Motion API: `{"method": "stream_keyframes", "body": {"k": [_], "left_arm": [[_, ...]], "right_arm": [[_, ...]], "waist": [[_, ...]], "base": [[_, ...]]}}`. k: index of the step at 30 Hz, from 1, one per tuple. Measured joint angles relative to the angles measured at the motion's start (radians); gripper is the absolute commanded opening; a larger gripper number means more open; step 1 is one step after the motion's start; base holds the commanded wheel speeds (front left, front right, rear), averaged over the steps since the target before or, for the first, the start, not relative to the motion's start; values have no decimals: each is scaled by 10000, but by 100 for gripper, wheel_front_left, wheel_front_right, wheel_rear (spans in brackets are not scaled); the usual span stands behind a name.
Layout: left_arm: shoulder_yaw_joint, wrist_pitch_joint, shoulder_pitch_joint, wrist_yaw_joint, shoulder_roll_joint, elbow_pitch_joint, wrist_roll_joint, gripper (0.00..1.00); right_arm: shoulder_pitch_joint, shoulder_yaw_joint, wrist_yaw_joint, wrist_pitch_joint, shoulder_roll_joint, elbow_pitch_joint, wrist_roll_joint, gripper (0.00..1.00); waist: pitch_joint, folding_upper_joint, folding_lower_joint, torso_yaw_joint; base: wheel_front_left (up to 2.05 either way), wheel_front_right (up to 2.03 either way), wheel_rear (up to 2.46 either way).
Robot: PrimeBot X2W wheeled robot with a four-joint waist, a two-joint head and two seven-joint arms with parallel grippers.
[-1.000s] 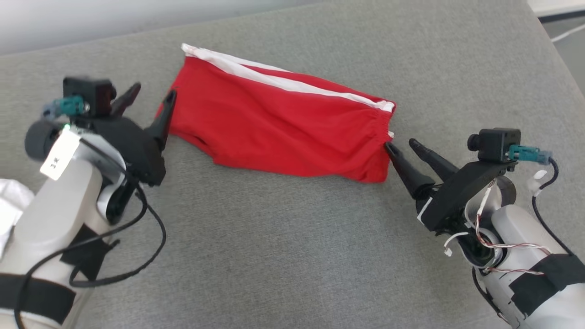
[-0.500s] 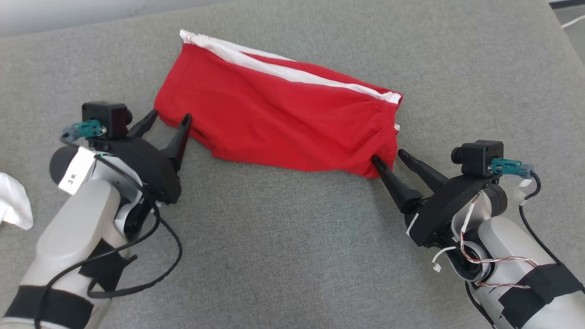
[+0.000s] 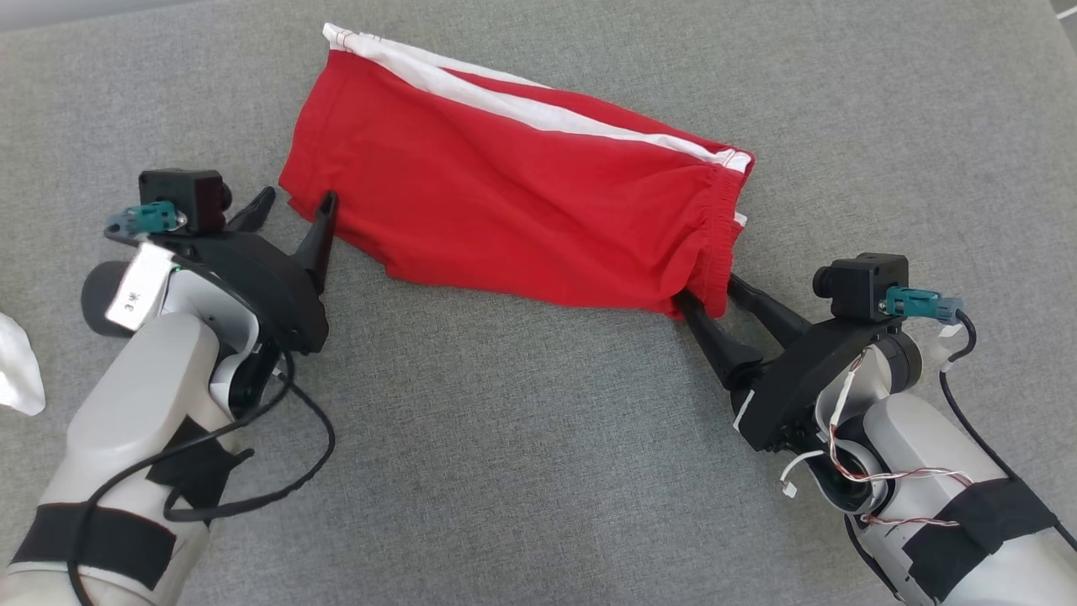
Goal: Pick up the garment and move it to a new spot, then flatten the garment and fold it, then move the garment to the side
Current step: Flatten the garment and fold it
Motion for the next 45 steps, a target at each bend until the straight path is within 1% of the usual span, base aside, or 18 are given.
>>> {"method": "stream_keyframes", "body": {"k": [1,2,7,10,15,20,23,25,28,29,33,38,45], "left_arm": [[38,19,0,-31,-54,33,-65,43],[115,109,0,-75,-104,77,-265,0],[-38,261,15,-171,-337,245,-426,0],[-180,257,20,-236,-337,334,-370,0],[-311,-59,178,-244,-343,483,-303,0],[-349,-616,1006,-244,-389,662,-280,0],[-399,-874,1577,-244,-495,688,-280,0],[-447,-1112,2154,-234,-692,675,-305,0],[-525,-1348,2650,-182,-861,637,-303,0],[-589,-1524,2993,-111,-863,604,-297,0],[-702,-1814,3766,23,-832,506,-245,0],[-786,-1954,4413,125,-872,232,-245,0],[-838,-2050,4990,380,-838,-125,-230,0]], "right_arm": [[0,19,0,4,-2,27,-4,4],[-1,25,0,4,-4,48,-4,0],[-5,21,2,-12,-10,305,-4,0],[-4,38,15,-52,-25,443,-4,0],[3,171,104,-79,-136,784,-4,0],[133,359,194,-77,-245,1145,65,0],[532,472,253,-67,-311,1269,199,0],[1101,581,280,8,-535,1290,368,0],[1685,644,282,21,-706,1248,663,0],[1988,759,284,107,-802,1189,723,0],[2368,955,293,257,-1106,920,892,0],[2869,1060,295,362,-1482,594,1227,0],[3316,1101,295,397,-1616,280,1450,0]], "waist": [[5,0,0,5],[7,0,-1,12],[-97,1,0,71],[-223,1,0,124],[-564,1,0,229],[-1180,1,-1,389],[-1551,0,-1,482],[-1946,1,-2,596],[-2327,1,-2,745],[-2572,0,-2,862],[-3032,1,-3,1115],[-3530,1,-3,1472],[-3976,0,-2,2114]], "base": [[0,0,0],[0,0,0],[0,0,0],[0,0,0],[0,0,0],[0,0,0],[0,0,0],[0,0,0],[0,0,0],[0,0,0],[0,0,0],[0,0,0],[0,0,0]]}}
